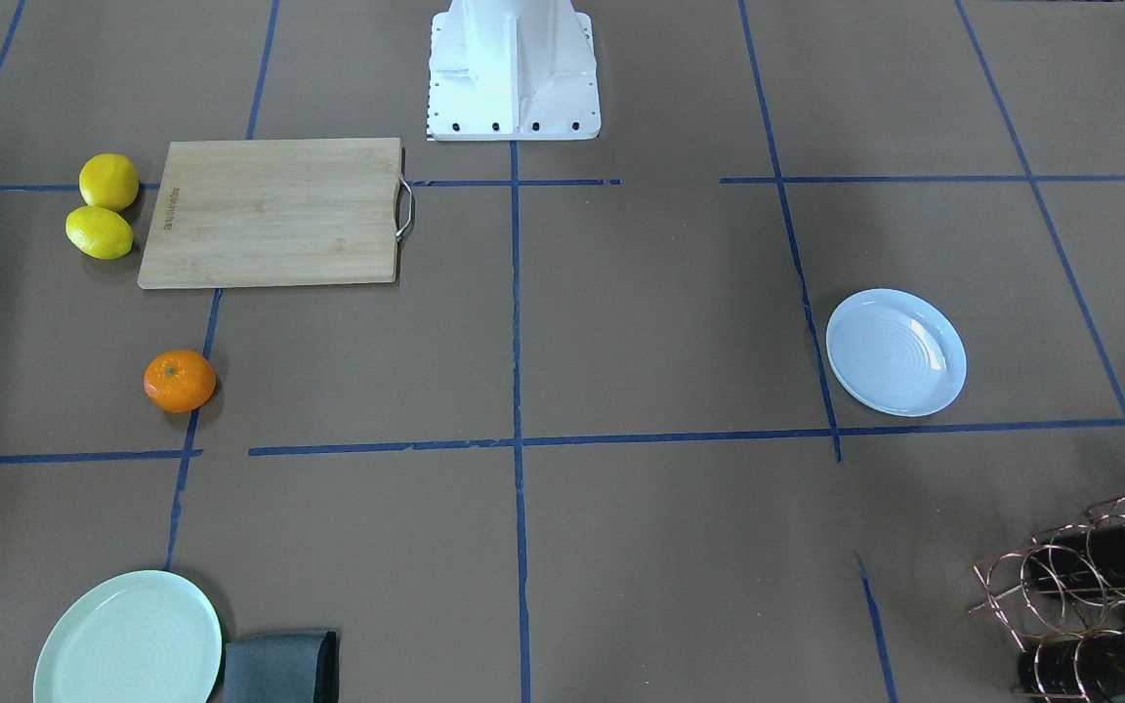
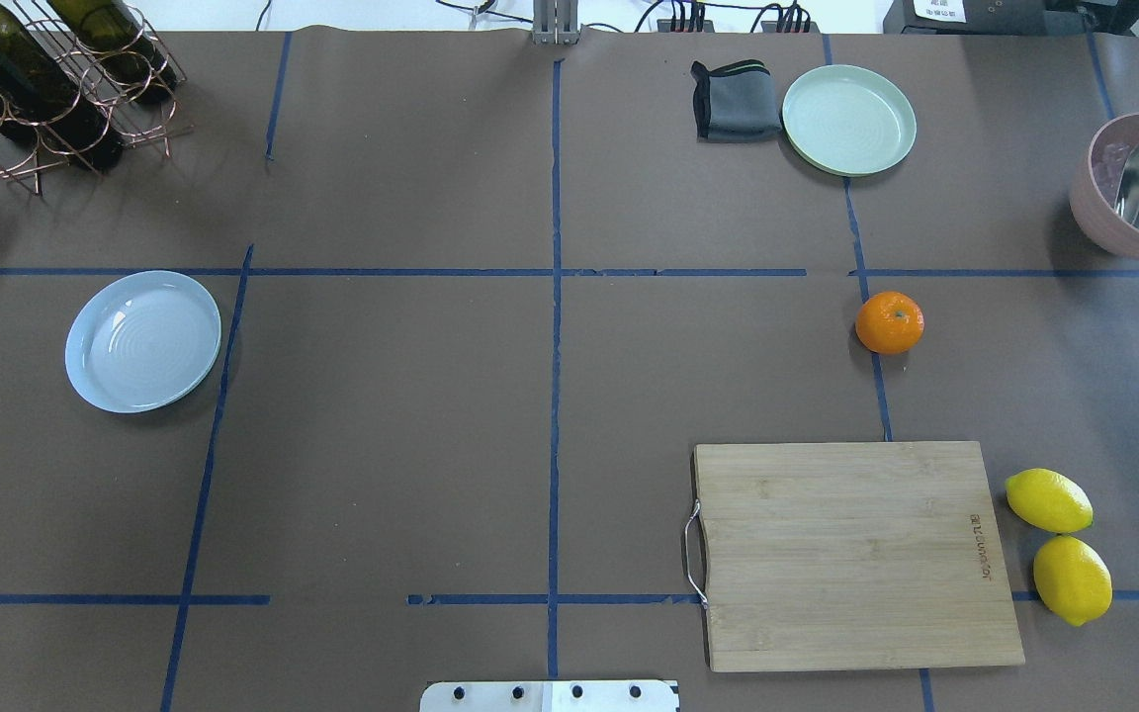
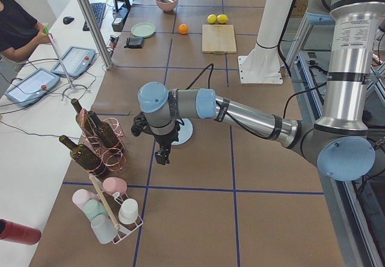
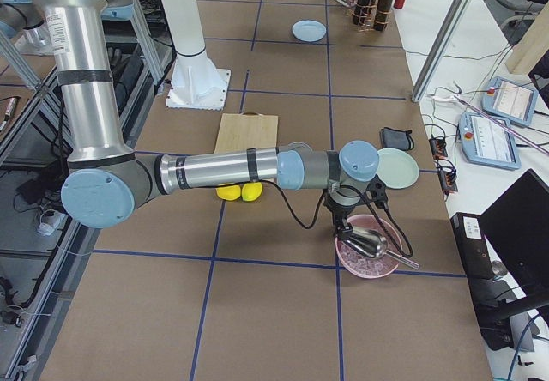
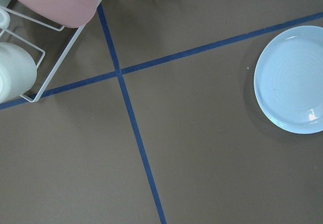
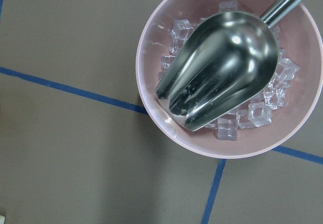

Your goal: Pick orange to plate

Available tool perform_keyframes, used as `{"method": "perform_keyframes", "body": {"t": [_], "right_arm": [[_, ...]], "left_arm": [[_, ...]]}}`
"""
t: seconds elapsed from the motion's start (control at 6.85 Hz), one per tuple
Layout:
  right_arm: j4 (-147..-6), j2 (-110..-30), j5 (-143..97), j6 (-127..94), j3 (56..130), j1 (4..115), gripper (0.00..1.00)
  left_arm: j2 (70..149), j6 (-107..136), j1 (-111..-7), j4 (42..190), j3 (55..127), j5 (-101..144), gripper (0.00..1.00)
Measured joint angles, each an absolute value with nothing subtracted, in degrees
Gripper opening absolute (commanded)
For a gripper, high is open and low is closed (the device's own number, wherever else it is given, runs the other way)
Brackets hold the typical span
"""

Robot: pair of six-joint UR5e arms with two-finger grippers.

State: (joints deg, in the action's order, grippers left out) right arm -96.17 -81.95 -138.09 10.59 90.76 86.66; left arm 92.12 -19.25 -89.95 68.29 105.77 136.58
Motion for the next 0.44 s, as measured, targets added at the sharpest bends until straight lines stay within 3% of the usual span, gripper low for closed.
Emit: {"method": "perform_keyframes", "body": {"t": [0.44], "right_arm": [[-96.3, -82.0, -138.0, 10.5, 90.9, 86.7, 1.0]], "left_arm": [[92.5, -19.6, -90.1, 68.7, 107.0, 136.2, 1.0]]}}
